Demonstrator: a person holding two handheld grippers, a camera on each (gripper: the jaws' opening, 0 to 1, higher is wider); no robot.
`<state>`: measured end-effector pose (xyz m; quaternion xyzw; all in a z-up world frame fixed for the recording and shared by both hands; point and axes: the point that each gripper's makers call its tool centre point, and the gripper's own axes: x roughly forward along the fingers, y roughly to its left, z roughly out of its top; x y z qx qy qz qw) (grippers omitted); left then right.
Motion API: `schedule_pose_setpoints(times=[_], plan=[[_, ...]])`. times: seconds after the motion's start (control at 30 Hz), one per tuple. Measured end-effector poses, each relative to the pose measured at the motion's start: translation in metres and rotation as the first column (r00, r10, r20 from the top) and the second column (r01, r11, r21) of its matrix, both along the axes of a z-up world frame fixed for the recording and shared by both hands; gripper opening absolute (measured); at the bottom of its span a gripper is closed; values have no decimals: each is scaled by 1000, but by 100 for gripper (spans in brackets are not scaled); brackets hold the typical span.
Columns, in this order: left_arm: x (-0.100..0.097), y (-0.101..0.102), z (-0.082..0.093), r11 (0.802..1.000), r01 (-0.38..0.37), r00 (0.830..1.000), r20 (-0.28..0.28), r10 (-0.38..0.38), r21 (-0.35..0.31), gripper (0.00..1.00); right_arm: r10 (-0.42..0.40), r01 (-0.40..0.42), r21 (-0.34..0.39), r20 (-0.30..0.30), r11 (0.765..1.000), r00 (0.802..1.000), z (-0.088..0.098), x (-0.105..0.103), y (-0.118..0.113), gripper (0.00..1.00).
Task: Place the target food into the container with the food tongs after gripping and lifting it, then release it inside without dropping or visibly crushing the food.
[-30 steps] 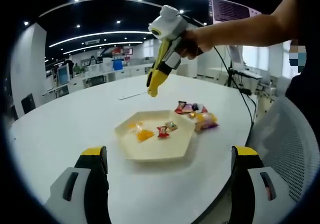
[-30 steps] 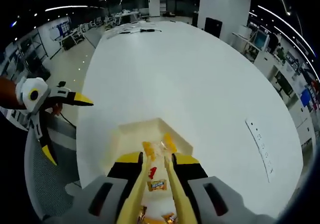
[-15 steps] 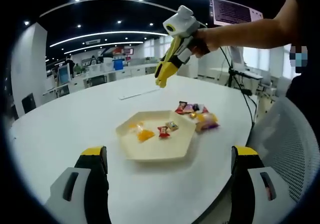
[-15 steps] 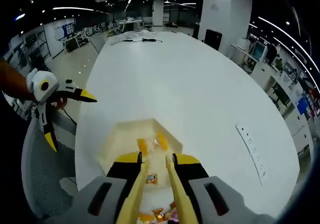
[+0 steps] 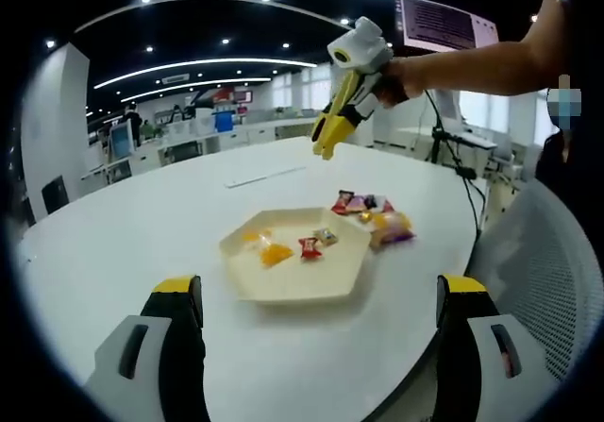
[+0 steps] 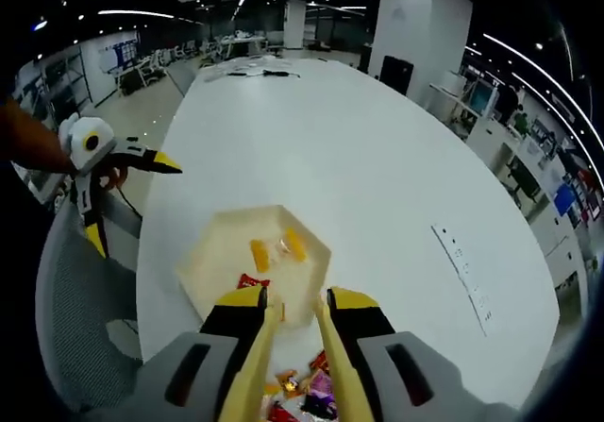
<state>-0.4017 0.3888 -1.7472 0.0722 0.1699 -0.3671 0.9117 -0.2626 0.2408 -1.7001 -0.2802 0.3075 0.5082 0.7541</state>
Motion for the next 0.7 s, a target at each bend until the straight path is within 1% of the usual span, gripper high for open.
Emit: schedule_pose_setpoints(times=[0.47, 0.53, 0.57, 0.63, 0.7], plan=[[-2, -2, -2, 1000, 5, 1000, -14, -5, -3, 100, -25, 24, 21, 10, 999, 1000, 0, -7, -44, 25], [0, -1, 6, 1000, -3, 1000, 8, 3, -20, 100, -21, 21, 12, 16, 1000, 1000, -3, -11, -51, 25], [0, -1, 10, 1000, 3, 1000, 10, -3, -29, 100, -22, 22, 6, 14, 1000, 1000, -4, -12, -54, 25], [-1, -3, 14, 999, 16, 1000, 16, -15, -39, 100, -18, 18, 2, 21, 1000, 1000, -6, -16, -60, 25], [-2, -7, 13, 999, 35, 999, 10, -34, -42, 100, -21, 21, -5, 20, 1000, 1000, -9, -18, -67, 25]])
